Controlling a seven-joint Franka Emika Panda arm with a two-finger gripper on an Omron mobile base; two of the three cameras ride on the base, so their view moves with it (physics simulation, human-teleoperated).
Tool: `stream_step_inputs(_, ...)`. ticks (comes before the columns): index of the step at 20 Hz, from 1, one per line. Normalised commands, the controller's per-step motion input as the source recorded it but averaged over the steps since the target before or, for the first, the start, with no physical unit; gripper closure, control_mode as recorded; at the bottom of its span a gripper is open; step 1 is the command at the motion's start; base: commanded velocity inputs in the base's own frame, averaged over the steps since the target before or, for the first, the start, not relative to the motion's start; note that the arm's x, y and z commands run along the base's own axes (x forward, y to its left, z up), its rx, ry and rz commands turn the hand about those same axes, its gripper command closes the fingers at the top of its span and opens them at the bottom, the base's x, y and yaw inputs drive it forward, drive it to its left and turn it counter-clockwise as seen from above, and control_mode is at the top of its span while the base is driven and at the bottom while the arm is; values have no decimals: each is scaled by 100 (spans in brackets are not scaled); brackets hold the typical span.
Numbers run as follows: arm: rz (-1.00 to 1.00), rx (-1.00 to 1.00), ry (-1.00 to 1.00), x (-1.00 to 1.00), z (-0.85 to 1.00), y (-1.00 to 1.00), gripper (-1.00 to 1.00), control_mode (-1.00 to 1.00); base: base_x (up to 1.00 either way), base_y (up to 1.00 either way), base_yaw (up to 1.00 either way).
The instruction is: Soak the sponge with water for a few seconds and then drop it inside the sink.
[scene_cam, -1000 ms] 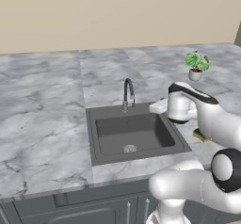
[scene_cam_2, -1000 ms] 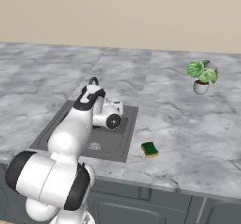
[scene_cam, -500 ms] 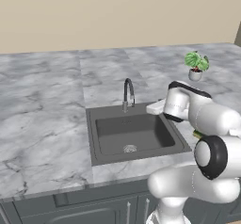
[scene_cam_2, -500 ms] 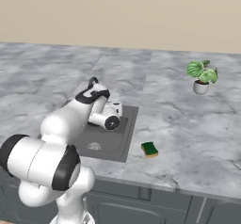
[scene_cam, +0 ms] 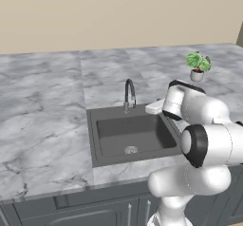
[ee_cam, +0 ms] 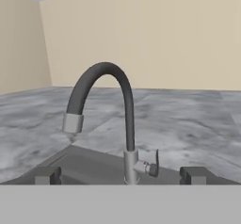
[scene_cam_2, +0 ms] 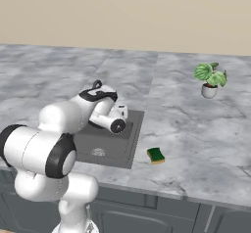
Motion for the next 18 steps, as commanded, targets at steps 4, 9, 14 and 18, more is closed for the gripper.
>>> stream_step_inputs(4, 4, 0, 0, 15, 0, 0, -100, -100, 0, 0, 0)
stream_step_inputs(9, 6, 0, 0, 13, 0, 0, -100, -100, 0, 0, 0)
stream_step_inputs(14, 7, 0, 0, 10, 0, 0, -100, -100, 0, 0, 0)
stream_step_inputs(18, 6, 0, 0, 9, -6, 0, -100, -100, 0, 0, 0)
